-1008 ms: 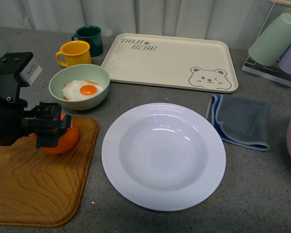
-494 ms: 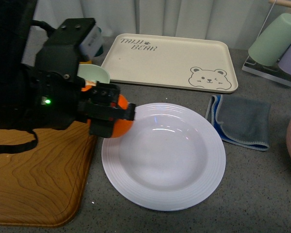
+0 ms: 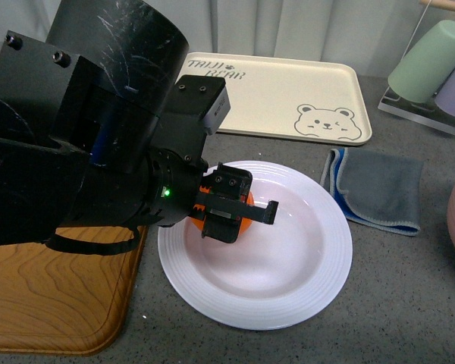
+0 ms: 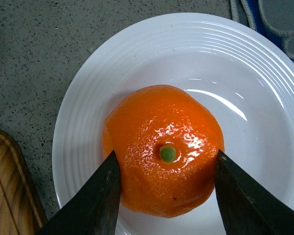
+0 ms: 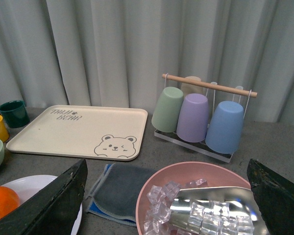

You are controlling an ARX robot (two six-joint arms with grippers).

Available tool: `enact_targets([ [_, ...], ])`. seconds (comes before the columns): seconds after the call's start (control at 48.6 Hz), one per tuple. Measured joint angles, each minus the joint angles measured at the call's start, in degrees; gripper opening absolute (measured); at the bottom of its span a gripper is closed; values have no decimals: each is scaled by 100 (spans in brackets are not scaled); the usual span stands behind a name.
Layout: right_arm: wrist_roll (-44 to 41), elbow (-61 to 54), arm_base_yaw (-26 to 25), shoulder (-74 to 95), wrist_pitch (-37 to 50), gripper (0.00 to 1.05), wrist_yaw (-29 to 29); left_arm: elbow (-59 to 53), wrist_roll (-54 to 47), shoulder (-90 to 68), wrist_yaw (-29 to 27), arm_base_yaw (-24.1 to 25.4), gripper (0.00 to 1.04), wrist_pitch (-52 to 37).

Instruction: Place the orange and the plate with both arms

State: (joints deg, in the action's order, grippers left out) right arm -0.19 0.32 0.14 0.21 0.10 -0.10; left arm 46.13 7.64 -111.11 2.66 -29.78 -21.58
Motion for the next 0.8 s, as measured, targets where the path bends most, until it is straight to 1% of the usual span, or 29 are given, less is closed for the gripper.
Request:
enact_targets([
  [0.37,0,0,0,0,0,95,-2,133,-7,-369,74,-2,46,-109],
  [0.535,0,0,0,2,0,95,-2,177,-59,-468,-61,-37,46,-184],
  [0.555,0,0,0,0,0,95,-2,181,-46,-474,-68,-37,47,-177],
  [0.576,0,0,0,0,0,95,-2,190,-46,-474,-76,-37,51,-157],
  [0.597,0,0,0,0,0,95,0,203,-39,-476,-114,-35,58,-118],
  [0.679,0,0,0,0,0,95,-2,214,-28,-476,-162,-17,72,-94],
  [0.802,0,0,0,0,0,95,-2,201,22,-435,-188,26,88,-103],
])
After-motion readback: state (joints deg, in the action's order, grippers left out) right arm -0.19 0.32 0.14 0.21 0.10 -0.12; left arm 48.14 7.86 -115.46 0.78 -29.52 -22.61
